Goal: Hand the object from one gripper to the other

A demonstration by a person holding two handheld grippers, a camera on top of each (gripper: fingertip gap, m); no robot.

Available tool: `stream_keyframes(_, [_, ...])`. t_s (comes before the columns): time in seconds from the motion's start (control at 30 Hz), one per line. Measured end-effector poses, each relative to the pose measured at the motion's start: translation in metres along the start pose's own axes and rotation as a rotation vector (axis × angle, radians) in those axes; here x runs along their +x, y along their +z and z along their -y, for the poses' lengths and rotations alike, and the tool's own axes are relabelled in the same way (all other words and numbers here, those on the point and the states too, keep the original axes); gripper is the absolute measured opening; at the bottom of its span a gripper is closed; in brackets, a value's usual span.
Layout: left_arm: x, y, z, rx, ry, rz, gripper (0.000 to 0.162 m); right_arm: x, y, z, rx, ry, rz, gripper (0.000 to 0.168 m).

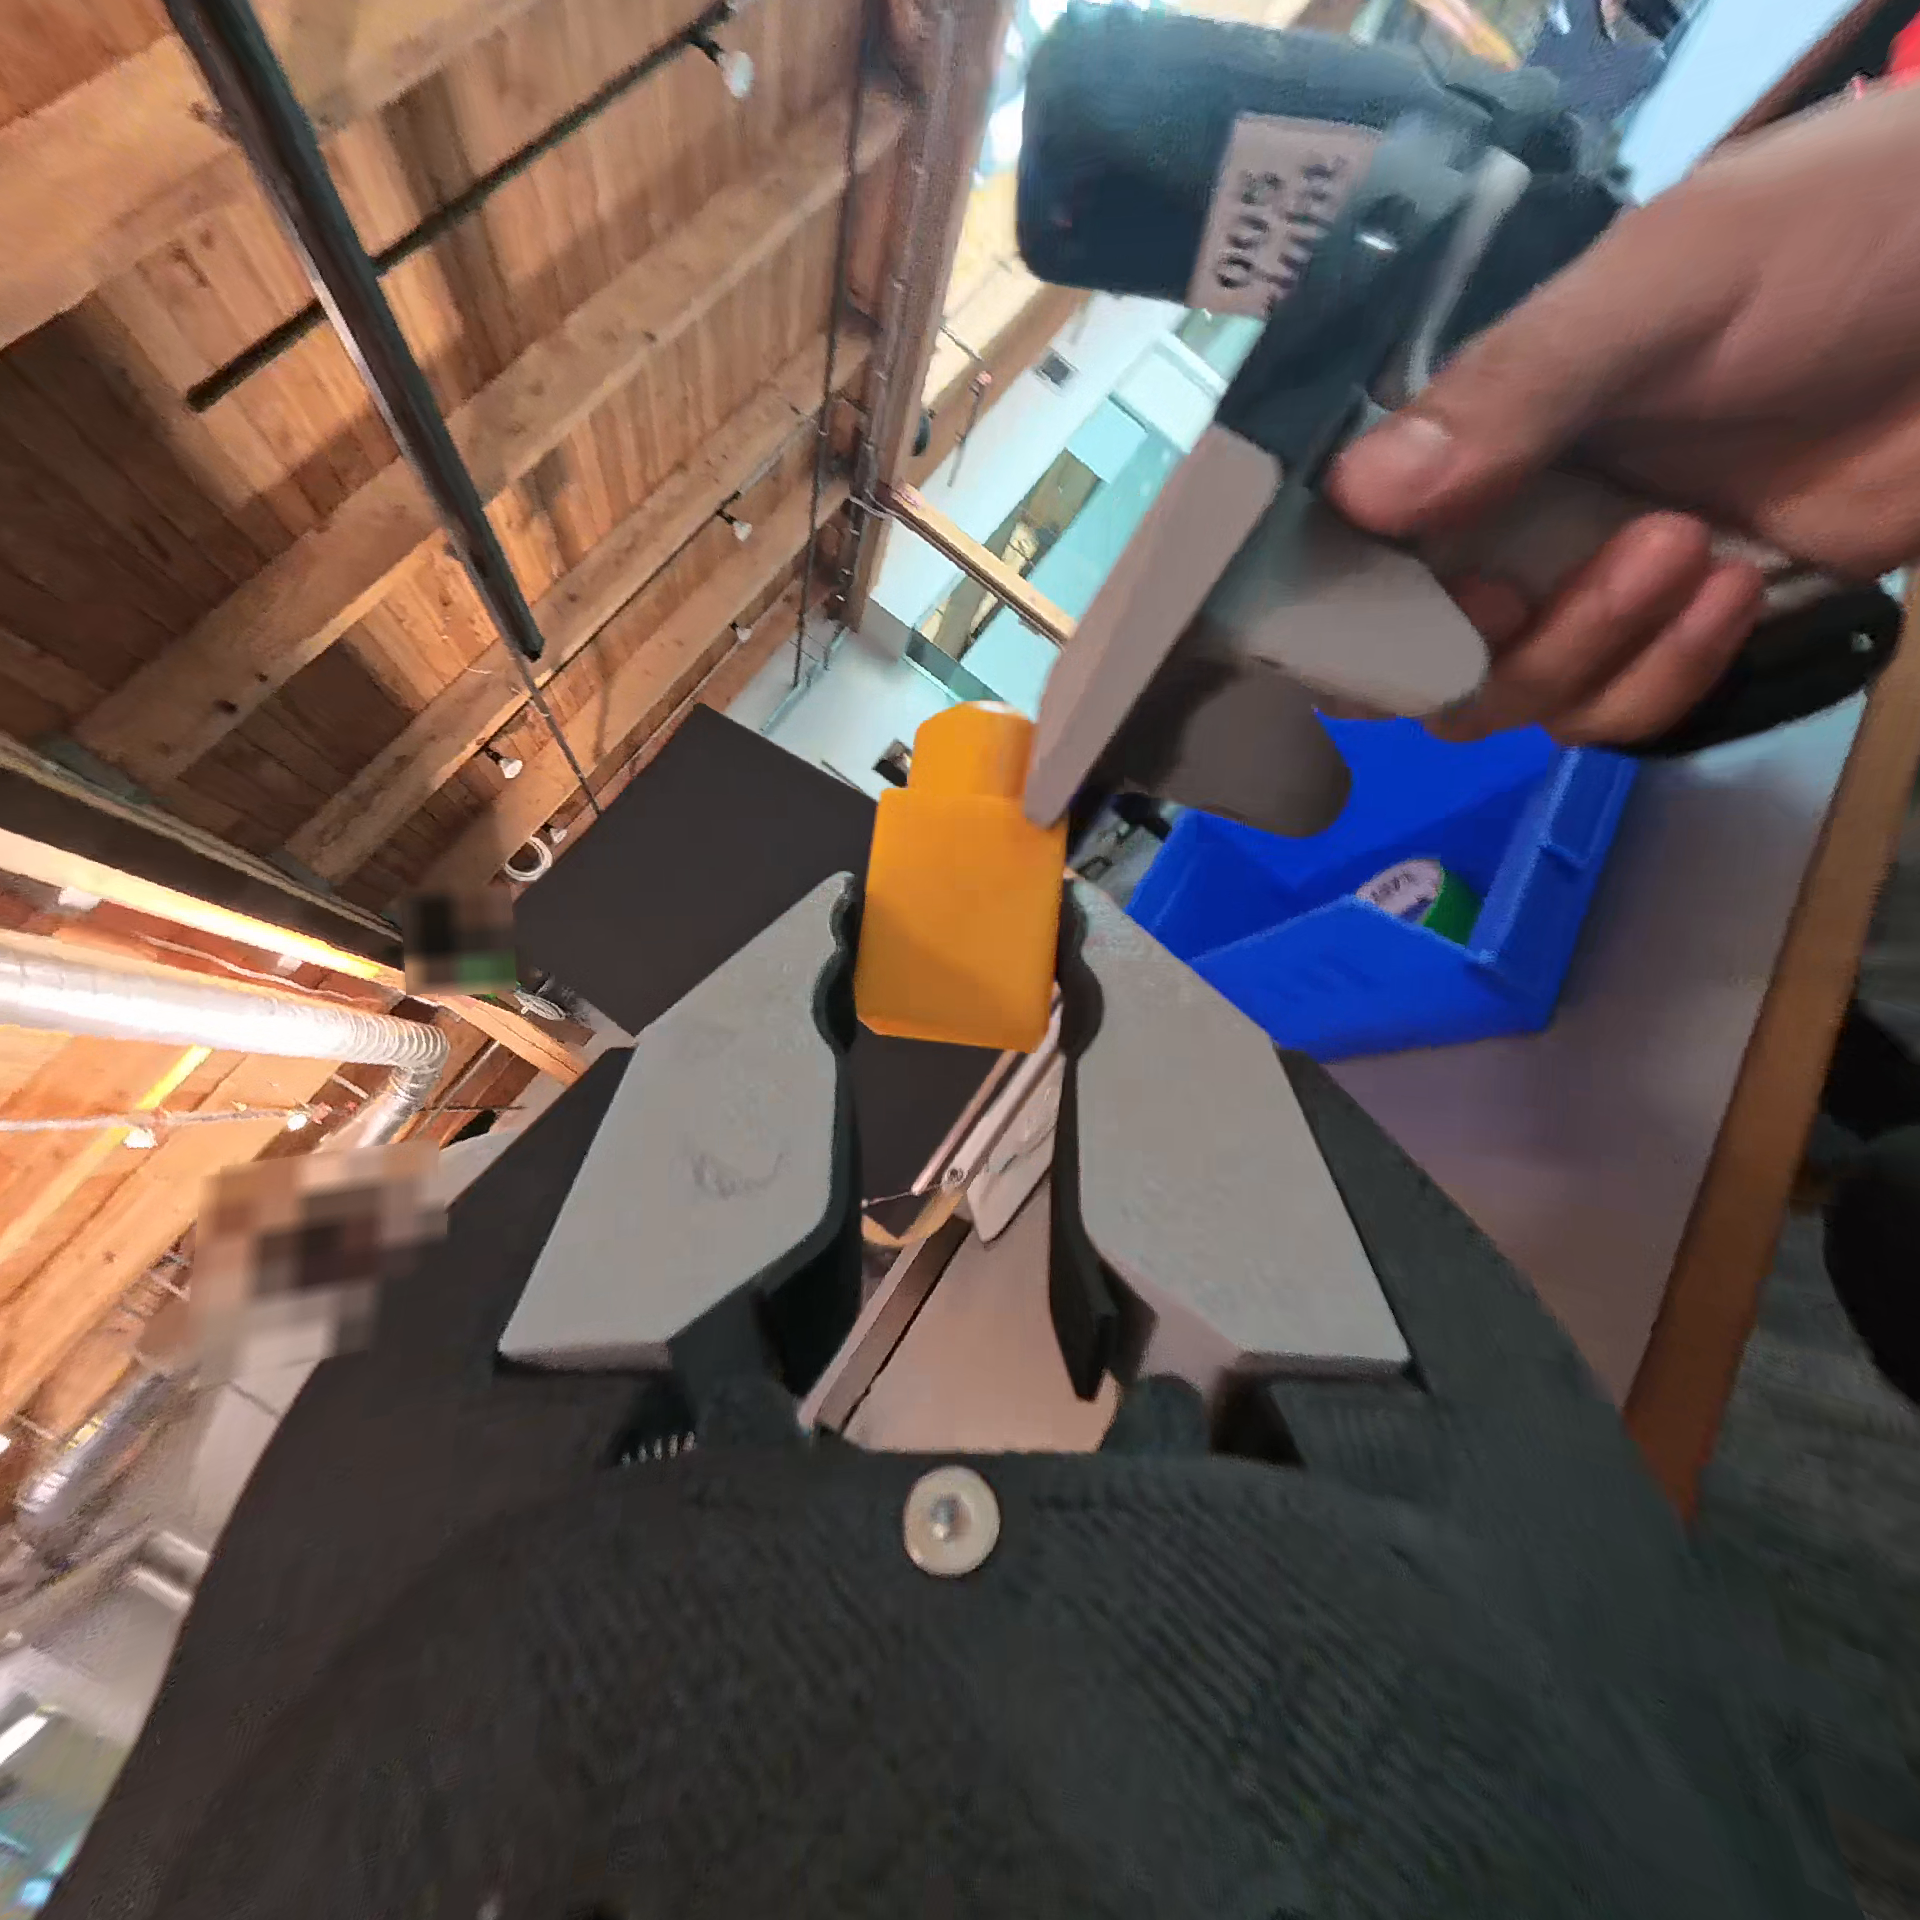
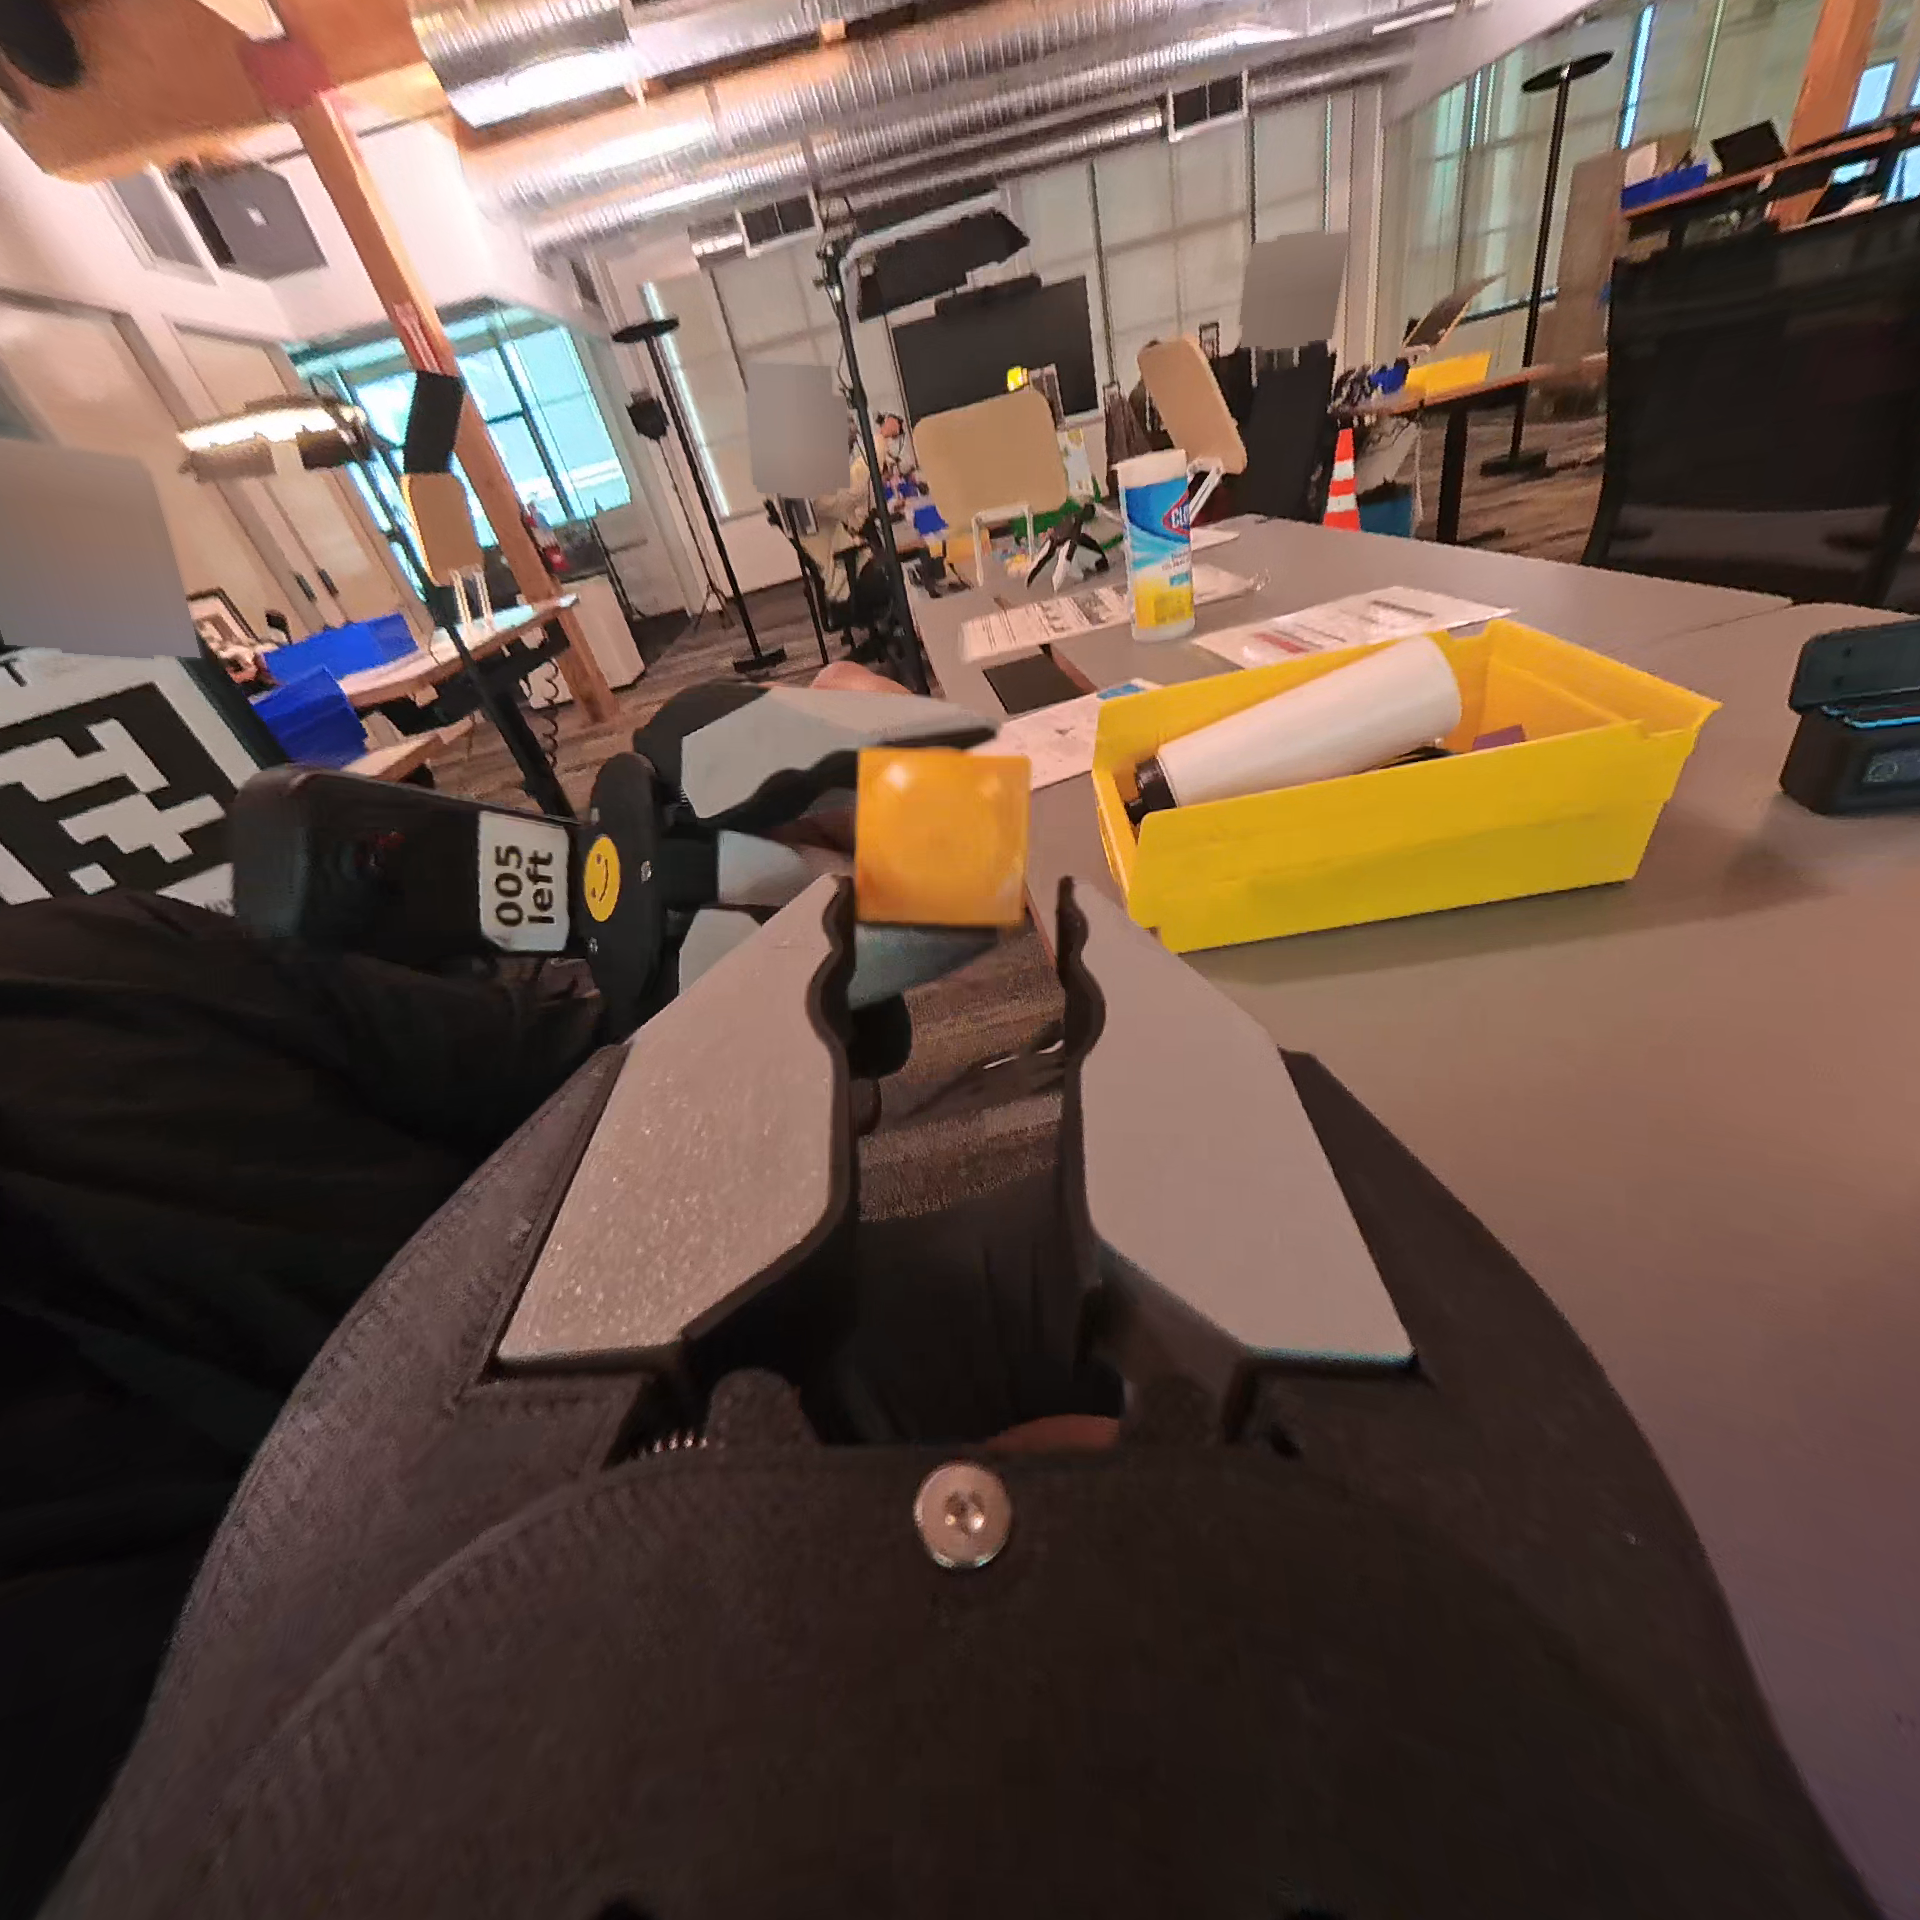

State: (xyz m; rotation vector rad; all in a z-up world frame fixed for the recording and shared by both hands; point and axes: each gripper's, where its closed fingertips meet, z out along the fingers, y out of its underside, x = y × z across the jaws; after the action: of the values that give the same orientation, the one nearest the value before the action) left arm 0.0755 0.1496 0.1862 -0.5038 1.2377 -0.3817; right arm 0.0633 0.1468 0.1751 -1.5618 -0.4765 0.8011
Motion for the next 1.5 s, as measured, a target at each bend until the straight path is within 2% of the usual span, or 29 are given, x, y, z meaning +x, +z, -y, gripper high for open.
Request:
stream_keyframes(0.07, [-0.009,-0.003,0.006,0.042,-0.109,0.014,0.035,0.000,-0.003,0.004,0.020,0.006,-0.001,0.041])
stream_keyframes(0.17, [-0.003,-0.004,0.012,0.070,-0.229,-0.072,0.035,-0.004,-0.004,0.005,0.028,0.007,0.018,0.047])
stream_keyframes(0.27, [0.000,-0.003,0.009,0.058,-0.199,-0.073,0.035,-0.019,0.002,0.005,0.035,0.025,0.105,0.047])
stream_keyframes(0.43, [0.005,-0.003,0.012,0.070,-0.186,-0.076,0.035,-0.018,0.009,0.004,0.039,0.017,0.084,0.036])
stream_keyframes(0.6, [0.009,-0.001,0.008,0.057,-0.201,-0.094,0.036,-0.011,0.006,0.008,0.036,-0.072,-0.013,0.034])
stream_keyframes(0.7, [0.018,0.001,-0.003,-0.011,-0.191,-0.145,0.042,-0.001,0.002,0.009,0.029,-0.138,-0.112,0.032])
stream_keyframes(0.8, [0.023,0.001,-0.013,-0.061,-0.236,-0.208,0.039,0.021,-0.007,0.013,0.009,-0.264,-0.292,0.032])
stream_keyframes(0.9, [0.018,-0.001,-0.020,-0.081,-0.397,-0.264,0.042,0.039,-0.021,0.018,-0.038,-0.490,-0.502,0.032])
stream_keyframes(1.03, [0.005,-0.003,-0.019,-0.043,-0.617,-0.303,0.044,0.048,-0.030,0.021,-0.187,-0.997,-0.776,0.032])
stream_keyframes(1.17, [-0.009,-0.005,-0.015,-0.010,-0.642,-0.250,0.041,0.048,-0.021,0.012,-0.340,-1.485,-0.927,0.032])
stream_keyframes(1.23, [-0.008,-0.004,-0.012,-0.010,-0.622,-0.225,0.041,0.048,-0.009,0.001,-0.369,-1.549,-0.894,0.032])
stream_keyframes(1.43, [0.007,0.001,-0.018,-0.077,-0.503,-0.207,0.040,0.049,0.007,-0.011,-0.389,-1.541,-0.869,0.032])
stream_keyframes(1.5, [0.009,0.002,-0.022,-0.089,-0.494,-0.205,0.031,0.047,0.009,-0.010,-0.385,-1.556,-0.870,0.033])
